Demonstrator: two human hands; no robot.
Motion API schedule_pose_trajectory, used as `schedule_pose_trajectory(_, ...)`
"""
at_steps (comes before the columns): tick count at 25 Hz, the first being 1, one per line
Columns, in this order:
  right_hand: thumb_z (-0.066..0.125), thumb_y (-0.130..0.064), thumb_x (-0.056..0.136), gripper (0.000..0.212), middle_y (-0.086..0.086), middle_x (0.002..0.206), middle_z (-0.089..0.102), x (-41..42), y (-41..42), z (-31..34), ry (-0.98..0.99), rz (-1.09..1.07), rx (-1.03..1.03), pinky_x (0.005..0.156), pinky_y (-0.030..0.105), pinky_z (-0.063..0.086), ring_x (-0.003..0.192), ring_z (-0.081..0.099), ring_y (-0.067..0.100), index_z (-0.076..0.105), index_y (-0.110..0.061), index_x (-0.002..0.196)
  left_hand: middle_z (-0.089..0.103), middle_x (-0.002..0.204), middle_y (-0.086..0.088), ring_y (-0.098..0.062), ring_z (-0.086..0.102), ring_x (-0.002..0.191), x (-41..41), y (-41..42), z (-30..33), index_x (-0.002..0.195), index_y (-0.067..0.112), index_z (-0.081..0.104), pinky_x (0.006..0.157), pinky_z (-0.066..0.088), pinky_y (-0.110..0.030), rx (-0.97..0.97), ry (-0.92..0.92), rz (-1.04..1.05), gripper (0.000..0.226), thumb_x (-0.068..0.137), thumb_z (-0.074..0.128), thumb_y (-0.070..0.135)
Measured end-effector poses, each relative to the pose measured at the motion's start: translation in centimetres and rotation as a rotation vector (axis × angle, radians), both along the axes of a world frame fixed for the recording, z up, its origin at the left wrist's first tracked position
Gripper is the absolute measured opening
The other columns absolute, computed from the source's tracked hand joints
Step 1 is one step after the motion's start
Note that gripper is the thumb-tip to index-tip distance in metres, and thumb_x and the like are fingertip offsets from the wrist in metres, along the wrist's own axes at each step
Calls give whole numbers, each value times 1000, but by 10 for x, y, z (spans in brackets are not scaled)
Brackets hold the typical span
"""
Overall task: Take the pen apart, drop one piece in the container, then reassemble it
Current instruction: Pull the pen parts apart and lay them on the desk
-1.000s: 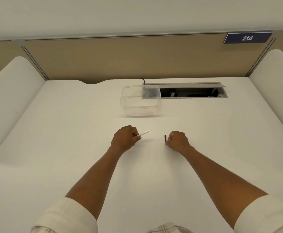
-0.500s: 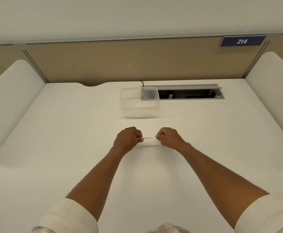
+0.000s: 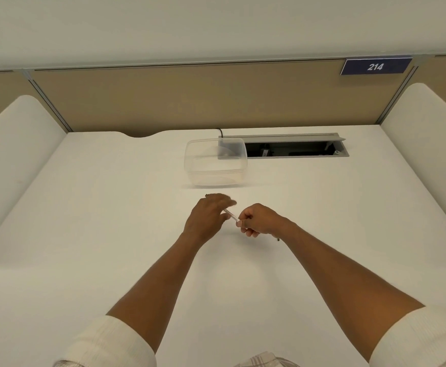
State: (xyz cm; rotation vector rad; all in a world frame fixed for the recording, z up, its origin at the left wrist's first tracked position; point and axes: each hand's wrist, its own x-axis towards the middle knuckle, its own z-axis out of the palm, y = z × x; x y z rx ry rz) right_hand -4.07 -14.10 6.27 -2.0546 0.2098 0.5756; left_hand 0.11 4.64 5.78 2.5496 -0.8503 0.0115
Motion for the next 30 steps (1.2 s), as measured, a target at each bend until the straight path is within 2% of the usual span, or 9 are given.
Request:
schedule_pose_trajectory(4, 63, -16, 94, 11, 8, 81, 72, 1, -5, -6, 9, -193, 110, 61, 25, 56, 61, 66, 15, 65, -5, 92, 37, 154, 6, -16, 36, 139, -8, 3, -15, 145, 31, 41, 106, 39, -36, -48, -18, 165, 58, 92, 62, 25)
schedule_pose_trajectory(8, 63, -10, 92, 7, 13, 90, 75, 6, -3, -11, 29, -340, 283, 60, 26, 58, 66, 70, 19, 64, -6, 97, 21, 161, 10, -14, 26, 145, -16, 15, -42, 150, 35, 26, 111, 35, -38, 72, 204, 199, 65, 93, 57, 36)
schedule_pose_trajectory(12, 66, -7, 89, 3, 10, 86, 74, 13, 2, -21, 27, -400, 380, 62, 27, 59, 67, 70, 19, 64, -8, 91, 11, 164, 0, -18, 12, 150, -18, 23, -65, 155, 28, 11, 122, 17, -37, 120, 273, 208, 72, 95, 51, 30)
schedule_pose_trajectory(14, 70, -8, 86, 4, 7, 83, 73, 15, 3, -29, 15, -394, 348, 67, 29, 59, 69, 68, 18, 67, -8, 88, 3, 165, -1, -18, 1, 151, -21, 24, -73, 156, 24, 11, 123, 5, -37, 160, 248, 192, 67, 98, 44, 31)
schedule_pose_trajectory(17, 72, -7, 83, 6, 1, 70, 66, 16, 6, -42, -62, -382, 263, 68, 30, 56, 66, 61, 19, 69, -12, 82, -3, 165, 1, -15, -6, 151, -25, 24, -82, 156, 23, 11, 123, -3, -35, 168, 205, 191, 62, 101, 37, 32)
schedule_pose_trajectory(21, 68, -7, 81, 11, -4, 69, 65, 16, 9, -51, -192, -329, 82, 69, 28, 56, 60, 62, 14, 68, -18, 79, -3, 165, 2, -14, -7, 151, -28, 25, -89, 156, 23, 10, 123, -4, -35, 174, 147, 196, 61, 101, 35, 33)
schedule_pose_trajectory(23, 67, -7, 81, 12, -7, 72, 66, 16, 10, -53, -227, -296, 1, 69, 24, 53, 64, 63, 11, 68, -19, 81, -3, 165, 2, -14, -7, 151, -29, 25, -91, 156, 24, 10, 123, -5, -34, 182, 133, 200, 61, 101, 34, 33)
schedule_pose_trajectory(26, 67, -8, 81, 10, -2, 80, 70, 14, 11, -59, -244, -267, -63, 73, 27, 52, 76, 65, 15, 70, -16, 85, -3, 165, 1, -15, -6, 151, -30, 24, -92, 156, 23, 10, 123, -3, -36, 187, 114, 204, 60, 101, 33, 33)
schedule_pose_trajectory(30, 67, -6, 81, 11, -3, 81, 70, 12, 15, -62, -281, -247, -106, 72, 26, 51, 77, 65, 16, 68, -16, 85, -2, 164, 2, -15, -5, 151, -32, 24, -93, 156, 22, 9, 123, -2, -37, 193, 88, 228, 61, 101, 31, 33)
